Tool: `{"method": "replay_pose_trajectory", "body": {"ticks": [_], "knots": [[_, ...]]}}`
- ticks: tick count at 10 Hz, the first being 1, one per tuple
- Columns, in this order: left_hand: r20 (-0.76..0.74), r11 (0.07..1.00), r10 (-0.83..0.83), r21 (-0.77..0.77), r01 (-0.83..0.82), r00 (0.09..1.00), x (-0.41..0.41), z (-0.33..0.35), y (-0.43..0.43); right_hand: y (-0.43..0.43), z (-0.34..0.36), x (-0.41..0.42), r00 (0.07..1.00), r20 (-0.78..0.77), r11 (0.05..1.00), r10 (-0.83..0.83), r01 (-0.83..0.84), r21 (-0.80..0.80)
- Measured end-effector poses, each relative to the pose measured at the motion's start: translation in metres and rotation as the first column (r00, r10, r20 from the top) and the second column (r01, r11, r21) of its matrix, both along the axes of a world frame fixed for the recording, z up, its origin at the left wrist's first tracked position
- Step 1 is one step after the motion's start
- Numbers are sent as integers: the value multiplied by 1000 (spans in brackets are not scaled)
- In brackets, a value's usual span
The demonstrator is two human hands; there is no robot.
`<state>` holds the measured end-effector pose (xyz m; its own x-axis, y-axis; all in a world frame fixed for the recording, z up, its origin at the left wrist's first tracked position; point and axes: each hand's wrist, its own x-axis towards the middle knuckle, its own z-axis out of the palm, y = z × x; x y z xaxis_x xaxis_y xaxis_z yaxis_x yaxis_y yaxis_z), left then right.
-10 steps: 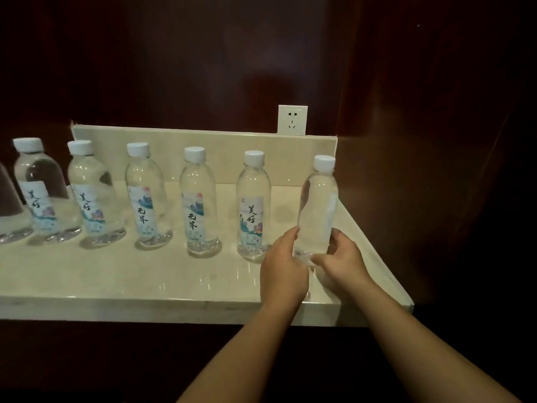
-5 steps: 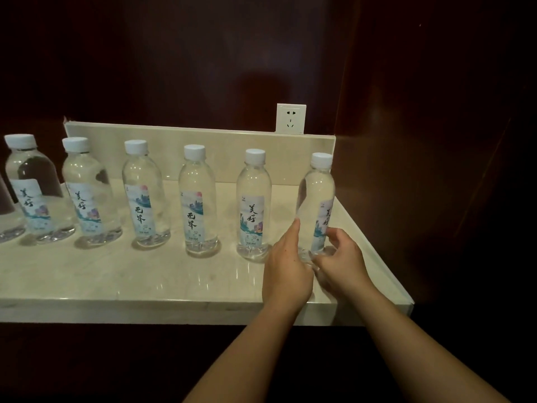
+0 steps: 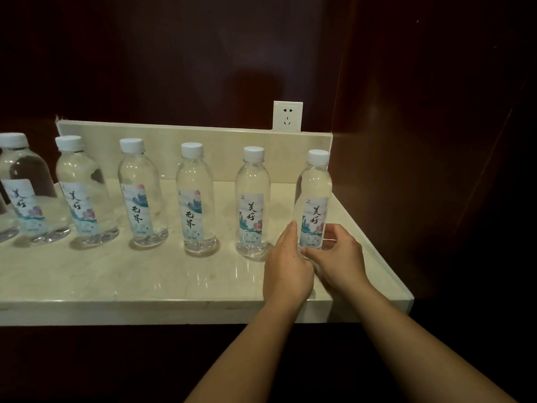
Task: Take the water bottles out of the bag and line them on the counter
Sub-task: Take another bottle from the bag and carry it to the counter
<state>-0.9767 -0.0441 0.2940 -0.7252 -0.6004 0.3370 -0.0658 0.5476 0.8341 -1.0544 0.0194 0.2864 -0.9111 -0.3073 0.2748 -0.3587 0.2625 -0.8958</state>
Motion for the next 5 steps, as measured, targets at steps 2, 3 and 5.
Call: {"method": "replay_pose_trajectory", "body": {"ticks": [2,3,5], "knots": [[12,1000,-1,-18,1,1000,2,2,1,-2,-3,-3,997,-69,996,-20,27,89],[14,999,-40,-14,40,999,6,2,0,1,-3,1,987,-152,982,-46,72,173],[41,995,-85,-53,87,996,29,-11,-3,9,-7,22,963,-263,949,-57,134,286]]}}
